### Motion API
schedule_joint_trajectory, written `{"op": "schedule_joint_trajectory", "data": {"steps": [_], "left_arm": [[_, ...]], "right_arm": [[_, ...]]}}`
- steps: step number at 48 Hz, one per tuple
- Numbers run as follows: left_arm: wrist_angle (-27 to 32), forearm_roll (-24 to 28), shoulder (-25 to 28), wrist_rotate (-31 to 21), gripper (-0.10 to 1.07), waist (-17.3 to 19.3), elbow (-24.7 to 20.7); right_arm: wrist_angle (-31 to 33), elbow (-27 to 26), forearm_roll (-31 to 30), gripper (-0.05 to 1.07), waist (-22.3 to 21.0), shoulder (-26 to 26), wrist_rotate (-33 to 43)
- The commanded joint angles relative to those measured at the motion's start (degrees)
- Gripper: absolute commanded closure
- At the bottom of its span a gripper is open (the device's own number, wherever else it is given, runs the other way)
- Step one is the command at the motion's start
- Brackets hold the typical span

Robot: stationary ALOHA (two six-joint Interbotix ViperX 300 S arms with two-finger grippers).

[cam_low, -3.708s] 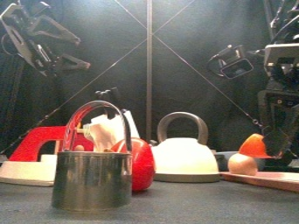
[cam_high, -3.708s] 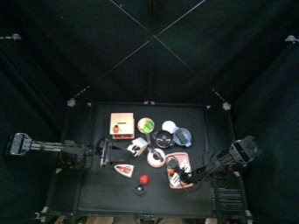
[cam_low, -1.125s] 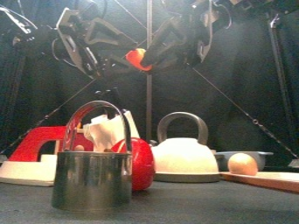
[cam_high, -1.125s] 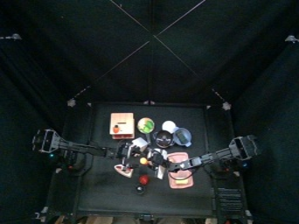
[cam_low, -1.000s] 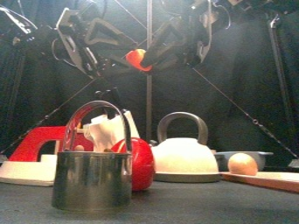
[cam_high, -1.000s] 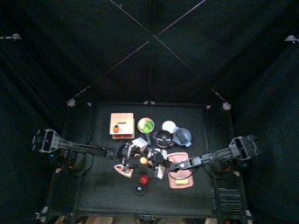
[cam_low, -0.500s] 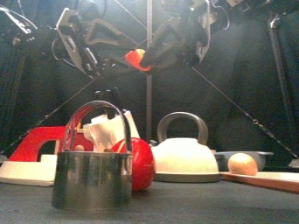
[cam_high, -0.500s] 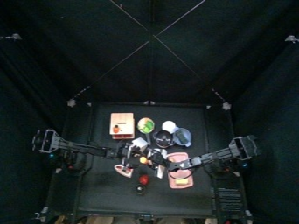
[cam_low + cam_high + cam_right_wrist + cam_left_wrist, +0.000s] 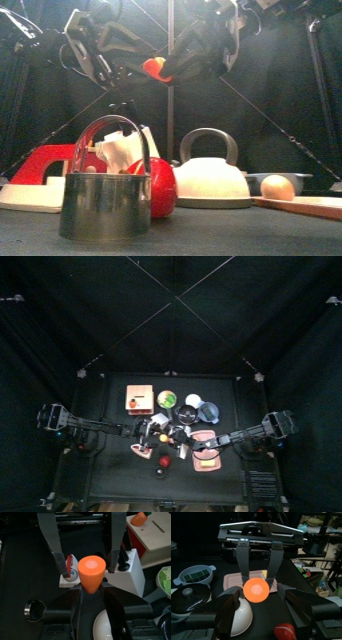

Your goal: Hand over carrot bottom

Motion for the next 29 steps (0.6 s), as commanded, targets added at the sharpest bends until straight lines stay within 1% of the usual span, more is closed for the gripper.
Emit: {"op": "schedule_joint_trajectory", "data": {"steps": [1,11,16,21,29], "left_arm": [[-0.62,0.09,-0.18,0.09,0.05,0.18,-1.32],[-0.62,-0.09,-0.18,0.09,0.20,0.18,-1.32],[-0.62,-0.09,-0.18,0.09,0.26,0.18,-1.32],[-0.62,-0.09,-0.26,0.09,0.30,0.18,-1.41],[-0.62,-0.09,-0.18,0.09,0.30,-0.09,-1.41]], "right_arm": [[0.09,-1.58,-0.26,0.32,-0.26,-1.67,0.00],[0.09,-1.67,-0.62,0.32,-0.26,-1.67,0.00],[0.09,-1.67,-0.62,0.32,-0.26,-1.67,0.00],[0.00,-1.41,-0.62,0.32,-0.26,-1.67,-0.09],[-0.26,-1.41,-0.53,0.30,-0.26,-1.49,0.00]]}}
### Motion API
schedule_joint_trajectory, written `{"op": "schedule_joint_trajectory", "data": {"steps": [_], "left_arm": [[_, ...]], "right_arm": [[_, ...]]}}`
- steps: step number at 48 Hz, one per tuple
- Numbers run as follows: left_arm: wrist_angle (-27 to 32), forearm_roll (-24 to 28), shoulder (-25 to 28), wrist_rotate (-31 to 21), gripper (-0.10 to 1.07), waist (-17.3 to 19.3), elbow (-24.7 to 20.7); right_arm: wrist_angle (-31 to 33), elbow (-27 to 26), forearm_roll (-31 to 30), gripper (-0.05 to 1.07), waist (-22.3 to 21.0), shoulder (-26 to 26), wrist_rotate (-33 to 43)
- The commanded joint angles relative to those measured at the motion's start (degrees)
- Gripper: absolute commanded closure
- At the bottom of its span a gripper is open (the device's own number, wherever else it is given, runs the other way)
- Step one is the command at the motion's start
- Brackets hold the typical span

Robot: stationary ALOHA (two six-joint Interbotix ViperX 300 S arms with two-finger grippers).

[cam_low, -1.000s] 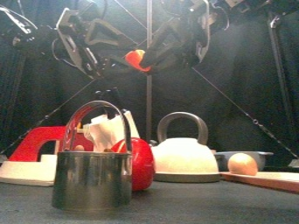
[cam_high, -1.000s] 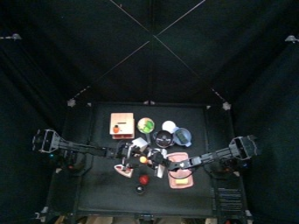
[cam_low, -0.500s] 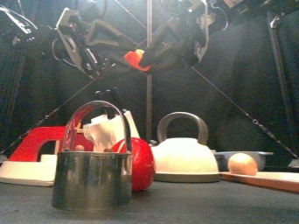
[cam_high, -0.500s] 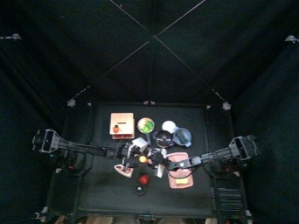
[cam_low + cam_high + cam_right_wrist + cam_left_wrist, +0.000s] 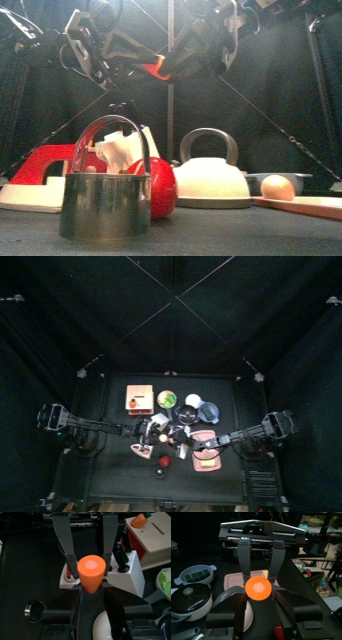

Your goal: Hand over carrot bottom

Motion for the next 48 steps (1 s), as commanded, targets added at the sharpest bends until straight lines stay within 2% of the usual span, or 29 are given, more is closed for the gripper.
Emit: {"op": "schedule_joint_trajectory", "data": {"steps": [1,10,27,48], "left_arm": [[-0.62,0.00,-0.26,0.18,0.30,-0.18,-1.41],[-0.70,-0.09,-0.26,0.09,0.30,-0.09,-1.23],[-0.62,-0.18,-0.26,0.09,0.30,0.09,-1.05],[-0.26,-1.05,-0.26,0.09,0.30,0.18,-0.88]], "right_arm": [[-0.26,-1.41,-0.18,0.30,-0.26,-1.41,0.00],[-0.26,-1.76,0.18,0.28,-0.26,-1.14,0.53],[-0.26,-1.58,0.70,0.06,-0.26,-1.14,0.09],[0.26,-1.14,0.79,0.06,0.09,-1.32,0.00]]}}
